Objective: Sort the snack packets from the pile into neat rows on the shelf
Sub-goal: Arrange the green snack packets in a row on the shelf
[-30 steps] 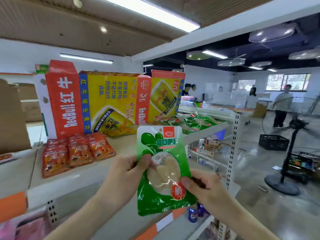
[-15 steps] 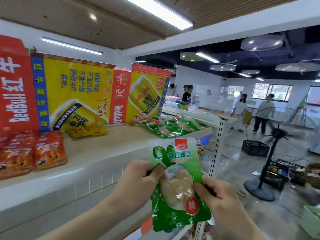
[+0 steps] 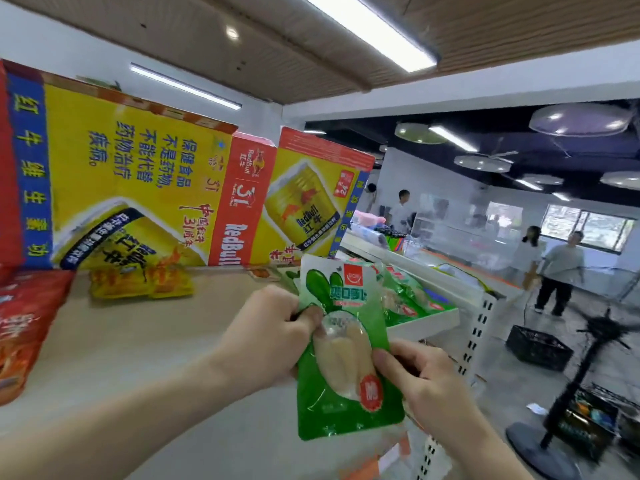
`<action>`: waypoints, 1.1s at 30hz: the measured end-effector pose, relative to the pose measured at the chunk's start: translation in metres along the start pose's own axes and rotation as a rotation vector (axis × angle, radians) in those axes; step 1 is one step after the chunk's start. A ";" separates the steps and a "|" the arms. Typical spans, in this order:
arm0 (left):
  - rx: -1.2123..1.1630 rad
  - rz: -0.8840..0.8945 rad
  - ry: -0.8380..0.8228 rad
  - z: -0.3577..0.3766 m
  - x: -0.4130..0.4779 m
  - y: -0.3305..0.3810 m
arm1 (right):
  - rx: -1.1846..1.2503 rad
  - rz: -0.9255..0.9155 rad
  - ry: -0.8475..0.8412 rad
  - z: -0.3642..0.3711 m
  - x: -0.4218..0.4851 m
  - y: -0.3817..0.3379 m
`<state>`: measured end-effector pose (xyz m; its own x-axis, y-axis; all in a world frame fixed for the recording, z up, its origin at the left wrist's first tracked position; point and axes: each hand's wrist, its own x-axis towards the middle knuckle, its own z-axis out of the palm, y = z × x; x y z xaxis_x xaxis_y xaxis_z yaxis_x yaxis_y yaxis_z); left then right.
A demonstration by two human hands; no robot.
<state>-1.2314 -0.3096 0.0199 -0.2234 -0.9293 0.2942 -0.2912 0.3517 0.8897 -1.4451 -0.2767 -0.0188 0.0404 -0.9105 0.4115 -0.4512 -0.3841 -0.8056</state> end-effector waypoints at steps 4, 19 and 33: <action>-0.008 -0.051 0.002 -0.003 0.027 0.001 | -0.109 -0.023 -0.024 -0.003 0.034 0.019; 0.028 -0.214 0.195 0.001 0.077 -0.017 | -0.187 -0.238 -0.161 0.001 0.130 0.050; 0.249 -0.595 0.133 0.053 0.152 -0.030 | -0.513 -0.172 -0.765 -0.064 0.220 0.095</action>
<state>-1.3055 -0.4555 0.0192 0.1541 -0.9737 -0.1680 -0.5396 -0.2253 0.8112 -1.5359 -0.5038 0.0224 0.6364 -0.7707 -0.0315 -0.7154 -0.5745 -0.3977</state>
